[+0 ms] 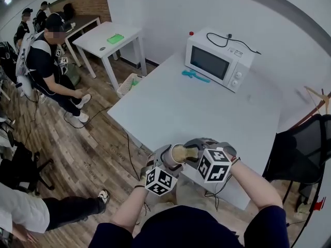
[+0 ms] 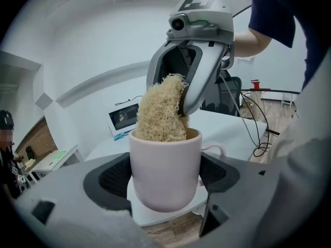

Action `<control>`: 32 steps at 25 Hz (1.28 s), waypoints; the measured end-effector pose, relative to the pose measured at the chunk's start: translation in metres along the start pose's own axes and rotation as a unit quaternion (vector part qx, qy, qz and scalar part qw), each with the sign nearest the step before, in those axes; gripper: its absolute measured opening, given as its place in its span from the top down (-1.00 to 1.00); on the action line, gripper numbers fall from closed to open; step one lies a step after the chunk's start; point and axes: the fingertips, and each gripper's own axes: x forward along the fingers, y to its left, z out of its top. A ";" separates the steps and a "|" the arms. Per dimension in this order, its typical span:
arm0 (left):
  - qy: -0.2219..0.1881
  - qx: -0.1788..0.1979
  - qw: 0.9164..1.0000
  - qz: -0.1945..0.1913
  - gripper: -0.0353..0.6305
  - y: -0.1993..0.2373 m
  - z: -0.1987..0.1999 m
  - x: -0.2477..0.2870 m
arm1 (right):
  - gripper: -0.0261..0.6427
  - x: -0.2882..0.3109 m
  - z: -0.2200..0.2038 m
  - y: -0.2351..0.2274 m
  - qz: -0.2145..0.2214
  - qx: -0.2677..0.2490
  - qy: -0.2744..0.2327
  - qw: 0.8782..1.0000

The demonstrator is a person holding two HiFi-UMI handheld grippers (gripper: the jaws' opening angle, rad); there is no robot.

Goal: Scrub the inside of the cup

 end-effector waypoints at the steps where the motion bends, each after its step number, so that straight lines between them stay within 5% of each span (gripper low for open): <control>1: 0.000 -0.007 1.000 -0.001 -0.30 0.002 0.000 0.004 | 0.44 -0.003 -0.002 -0.005 -0.005 0.013 -0.005 1.000; 7: -0.002 -0.078 0.997 -0.004 -0.30 0.018 -0.010 0.028 | 0.44 -0.016 -0.015 -0.037 -0.030 0.122 -0.062 0.990; 12: -0.011 -0.117 0.993 0.001 -0.30 0.032 -0.013 0.050 | 0.44 -0.016 -0.029 -0.066 -0.077 0.235 -0.123 0.961; 18: -0.018 -0.144 0.989 0.006 -0.30 0.039 -0.014 0.083 | 0.44 -0.024 -0.054 -0.095 -0.134 0.369 -0.203 0.897; 25: -0.026 -0.162 0.986 0.013 -0.30 0.049 -0.013 0.123 | 0.44 -0.040 -0.090 -0.124 -0.194 0.465 -0.254 0.825; 32: -0.036 -0.168 0.985 0.003 -0.30 0.047 -0.011 0.163 | 0.44 -0.049 -0.129 -0.132 -0.231 0.524 -0.268 0.775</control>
